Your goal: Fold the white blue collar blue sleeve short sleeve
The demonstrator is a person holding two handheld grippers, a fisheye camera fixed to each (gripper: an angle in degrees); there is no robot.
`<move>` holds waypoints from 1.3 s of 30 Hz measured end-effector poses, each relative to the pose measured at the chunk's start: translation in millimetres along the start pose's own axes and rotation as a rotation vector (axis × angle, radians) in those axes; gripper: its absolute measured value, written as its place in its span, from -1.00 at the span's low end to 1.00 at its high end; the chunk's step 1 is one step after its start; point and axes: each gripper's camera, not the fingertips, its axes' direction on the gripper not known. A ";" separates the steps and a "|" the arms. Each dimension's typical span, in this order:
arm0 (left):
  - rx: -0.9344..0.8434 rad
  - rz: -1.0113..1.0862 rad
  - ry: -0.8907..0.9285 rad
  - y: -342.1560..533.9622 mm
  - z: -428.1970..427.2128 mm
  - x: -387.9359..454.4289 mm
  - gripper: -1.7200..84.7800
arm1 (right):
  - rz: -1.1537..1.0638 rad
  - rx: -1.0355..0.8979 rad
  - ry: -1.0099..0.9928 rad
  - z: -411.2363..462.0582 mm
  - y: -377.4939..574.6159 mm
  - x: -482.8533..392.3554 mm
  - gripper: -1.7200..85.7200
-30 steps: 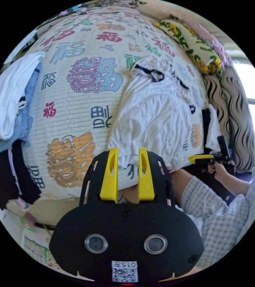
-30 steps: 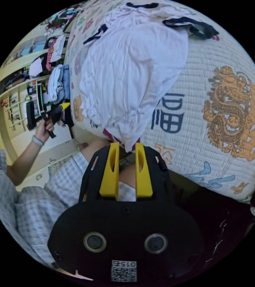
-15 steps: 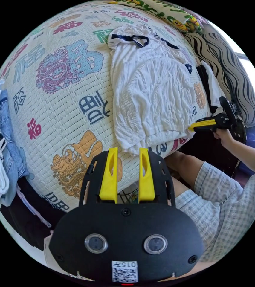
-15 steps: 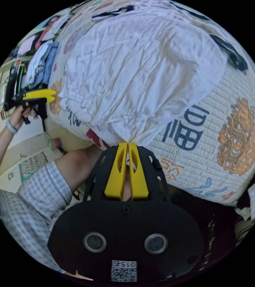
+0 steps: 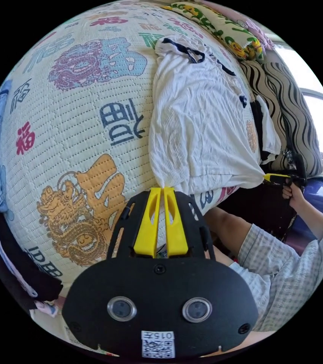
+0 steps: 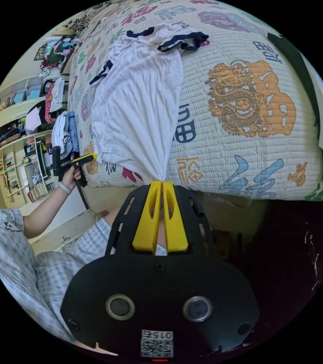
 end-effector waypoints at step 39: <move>0.391 0.012 0.118 32.6 -179.6 -19.2 -0.98 | -0.083 0.365 -0.218 -177.3 -38.8 139.7 -0.97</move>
